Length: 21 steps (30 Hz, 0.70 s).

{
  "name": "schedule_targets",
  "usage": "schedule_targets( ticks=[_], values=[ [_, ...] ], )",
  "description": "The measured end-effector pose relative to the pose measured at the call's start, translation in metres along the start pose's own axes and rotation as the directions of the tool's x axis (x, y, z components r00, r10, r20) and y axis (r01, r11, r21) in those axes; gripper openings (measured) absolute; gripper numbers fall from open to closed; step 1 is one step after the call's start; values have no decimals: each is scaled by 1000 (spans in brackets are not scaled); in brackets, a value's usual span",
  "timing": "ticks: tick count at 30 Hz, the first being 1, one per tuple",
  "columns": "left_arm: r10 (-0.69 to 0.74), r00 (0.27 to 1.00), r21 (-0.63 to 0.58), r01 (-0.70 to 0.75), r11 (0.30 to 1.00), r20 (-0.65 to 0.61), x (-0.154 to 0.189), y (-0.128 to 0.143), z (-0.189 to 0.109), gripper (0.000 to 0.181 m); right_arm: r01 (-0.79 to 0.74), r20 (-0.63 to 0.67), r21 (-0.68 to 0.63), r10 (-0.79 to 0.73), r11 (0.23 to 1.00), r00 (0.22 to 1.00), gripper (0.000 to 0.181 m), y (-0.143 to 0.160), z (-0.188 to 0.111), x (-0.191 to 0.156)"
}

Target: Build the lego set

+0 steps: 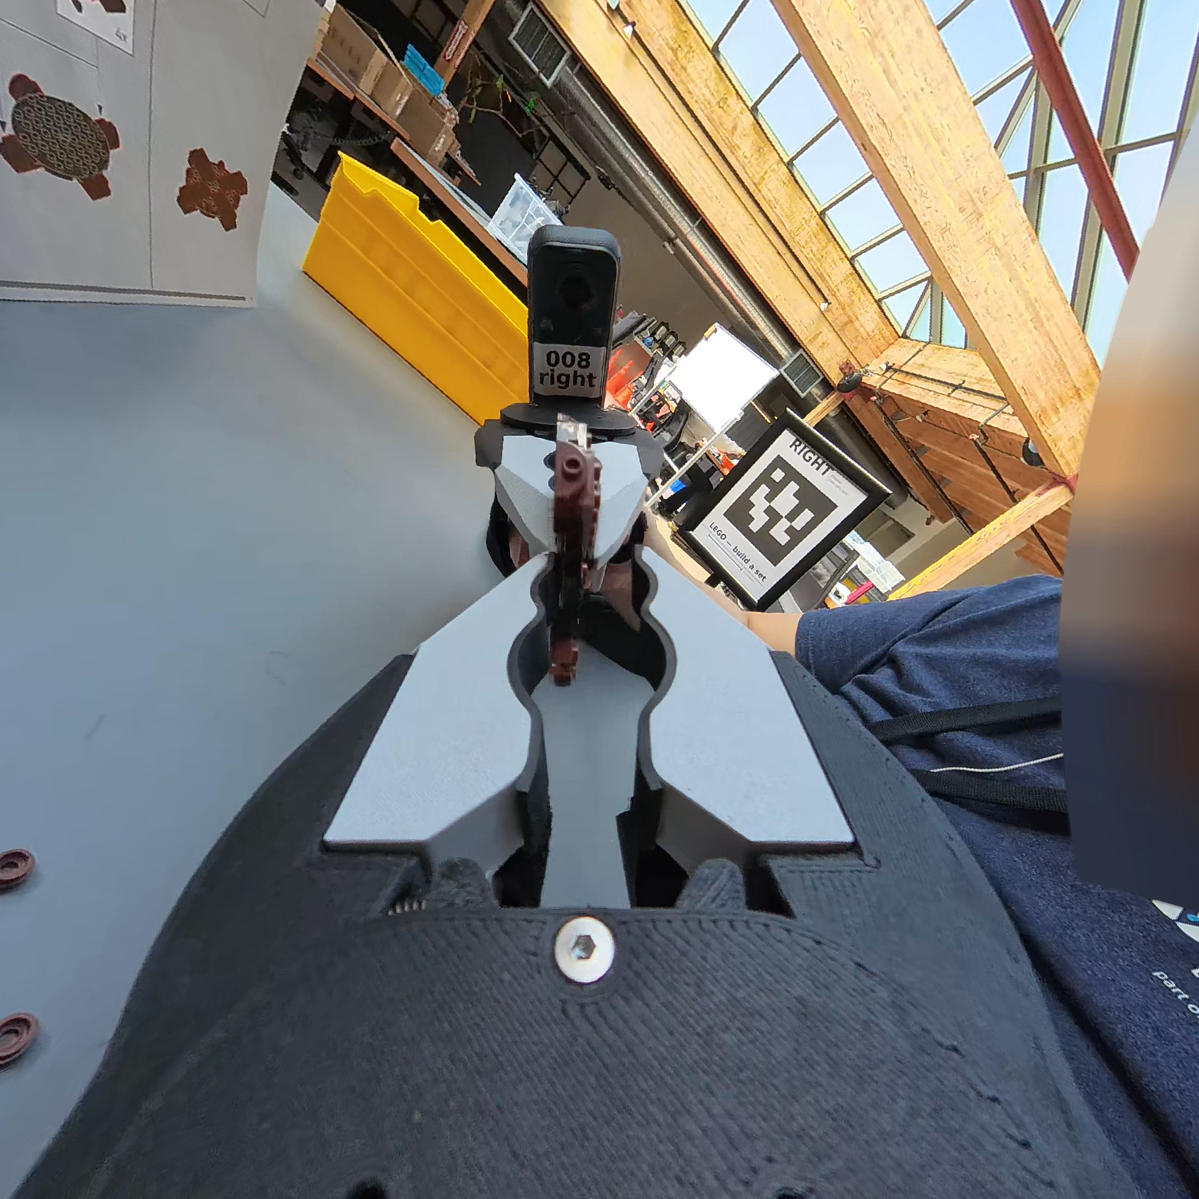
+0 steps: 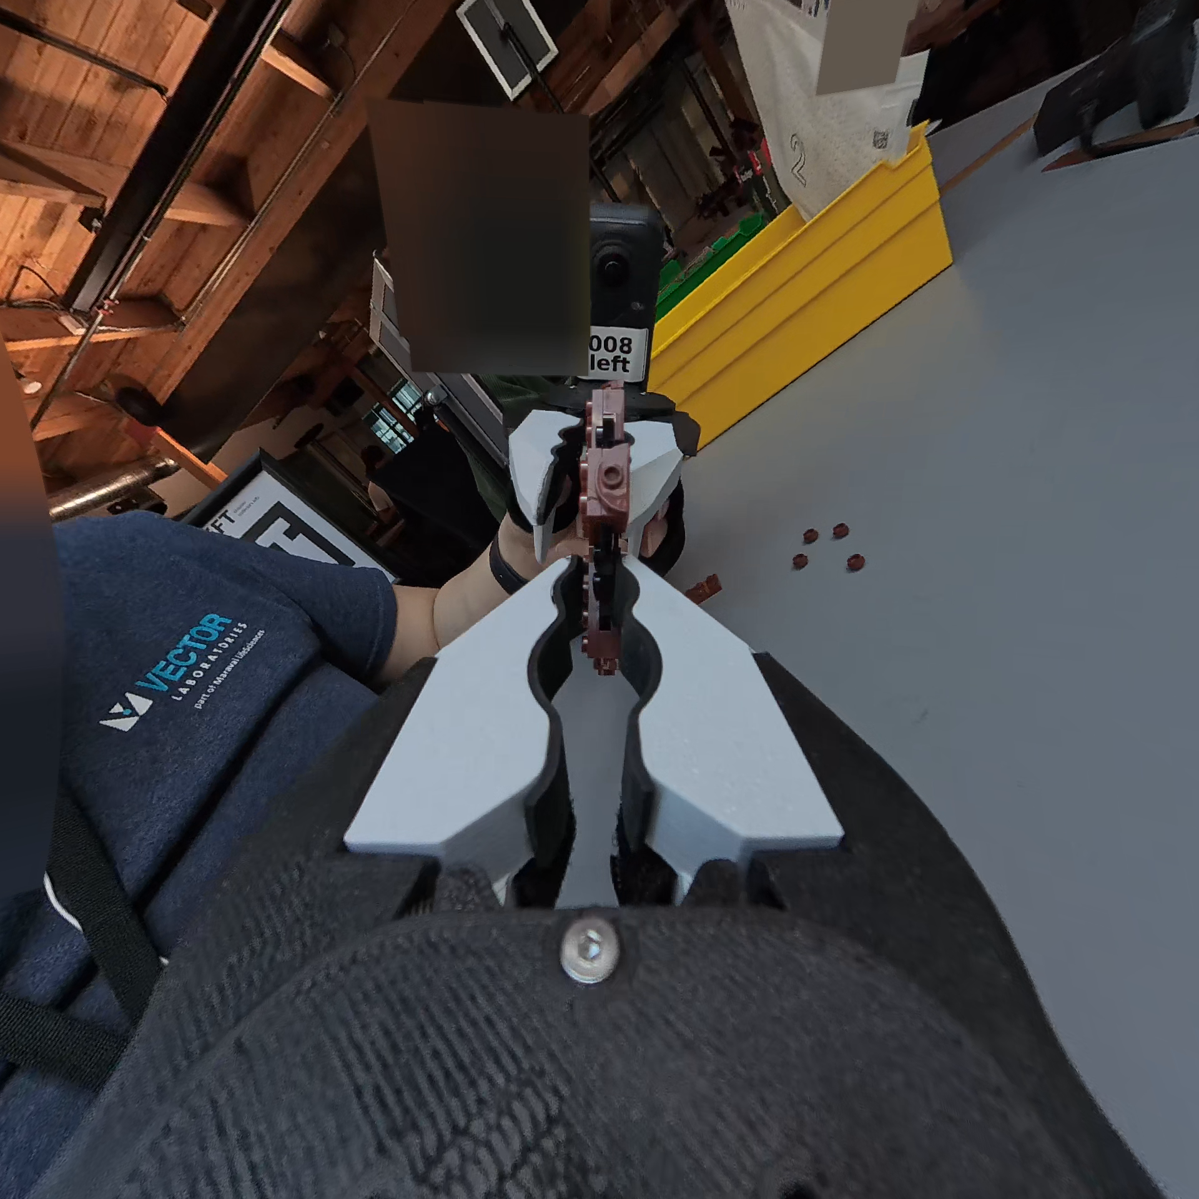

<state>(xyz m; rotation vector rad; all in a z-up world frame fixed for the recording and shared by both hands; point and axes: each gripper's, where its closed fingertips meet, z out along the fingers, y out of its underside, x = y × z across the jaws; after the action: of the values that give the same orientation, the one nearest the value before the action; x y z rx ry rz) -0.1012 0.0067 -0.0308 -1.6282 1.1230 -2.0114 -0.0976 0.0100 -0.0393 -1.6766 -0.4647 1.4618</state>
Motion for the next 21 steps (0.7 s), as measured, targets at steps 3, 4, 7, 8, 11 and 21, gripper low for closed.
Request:
schedule_targets(
  ticks=[3,4,7,8,11,21],
  values=[
    [9,1000,-20,-9,1000,25,-3,2,0,30,-25,-13,35,25,999,1000,6,-3,-2,6],
    [22,999,-23,-21,1000,41,-5,3,0,24,-34,1,46,34,998,999,6,-4,-1,5],
    [26,998,2,-27,1000,63,-9,-2,-4,11,-67,30,72,65,995,997,6,-6,-1,3],
    [24,997,12,-25,1000,76,-11,-4,-6,12,-71,35,80,68,994,997,6,-8,-1,2],
    [46,992,-18,-44,999,120,-17,-1,-9,21,-60,18,106,59,993,998,6,-11,-4,4],
    [5,1000,-115,-3,993,23,-5,14,-1,6,-63,34,115,60,991,998,29,-14,-2,1]
  ],
)
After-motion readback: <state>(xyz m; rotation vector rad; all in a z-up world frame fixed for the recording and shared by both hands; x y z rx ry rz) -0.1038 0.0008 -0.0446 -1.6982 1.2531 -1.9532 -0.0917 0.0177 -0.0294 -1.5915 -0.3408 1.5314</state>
